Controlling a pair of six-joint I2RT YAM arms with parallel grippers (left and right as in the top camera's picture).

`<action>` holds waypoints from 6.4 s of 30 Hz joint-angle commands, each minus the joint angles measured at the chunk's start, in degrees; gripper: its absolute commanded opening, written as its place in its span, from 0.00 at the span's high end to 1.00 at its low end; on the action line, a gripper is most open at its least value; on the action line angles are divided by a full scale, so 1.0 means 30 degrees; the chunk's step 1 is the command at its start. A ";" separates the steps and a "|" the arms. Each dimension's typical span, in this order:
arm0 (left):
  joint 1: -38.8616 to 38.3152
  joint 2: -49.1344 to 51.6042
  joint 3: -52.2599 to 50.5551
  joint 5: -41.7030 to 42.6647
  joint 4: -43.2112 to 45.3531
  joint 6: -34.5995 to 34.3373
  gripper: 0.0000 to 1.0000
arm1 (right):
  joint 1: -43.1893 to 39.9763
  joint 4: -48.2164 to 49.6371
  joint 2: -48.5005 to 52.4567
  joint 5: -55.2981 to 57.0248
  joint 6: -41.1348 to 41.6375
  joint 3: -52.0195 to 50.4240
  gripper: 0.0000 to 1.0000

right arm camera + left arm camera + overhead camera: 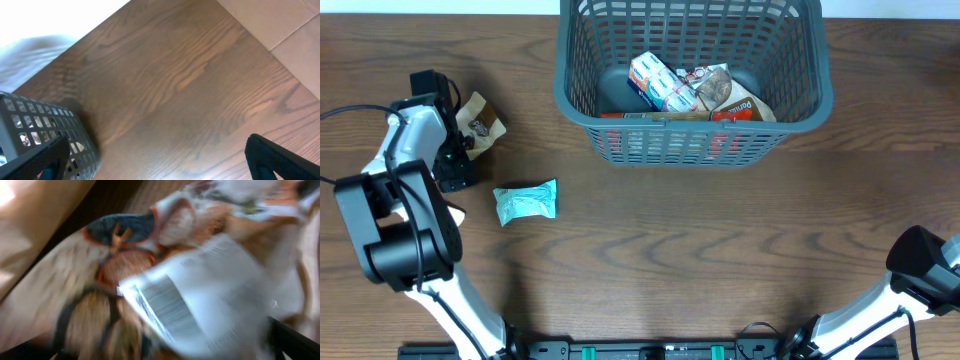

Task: Pack container
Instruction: 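Close left gripper on the mushroom pouch's top edge, then lift the mushroom pouch and carry it over the basket, then open left gripper to drop pouch into basket, withdraw, then lower left gripper onto the teal wipes packet and grasp it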

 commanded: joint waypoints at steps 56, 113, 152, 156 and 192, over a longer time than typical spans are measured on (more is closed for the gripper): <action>-1.0149 -1.4214 0.2557 -0.1384 0.1916 1.9628 0.94 | -0.0051 -0.0029 0.0051 -0.0146 0.0277 -0.0109 0.01; -1.4717 -0.7832 1.2349 -0.8378 0.1734 2.2950 0.01 | -0.0051 -0.0029 0.0051 -0.0146 0.0277 -0.0109 0.01; -1.0440 -0.9828 0.8765 -0.2820 -1.6458 -0.4707 0.01 | -0.0051 -0.0029 0.0051 -0.0153 0.0277 -0.0109 0.01; -0.9661 -0.9792 0.5960 -0.1311 -1.4433 -0.3956 0.01 | -0.0051 -0.0029 0.0051 -0.0146 0.0277 -0.0109 0.01; -0.6630 -0.6062 -0.5865 0.3854 -0.2215 0.1435 0.01 | -0.0051 -0.0029 0.0051 -0.0146 0.0277 -0.0109 0.01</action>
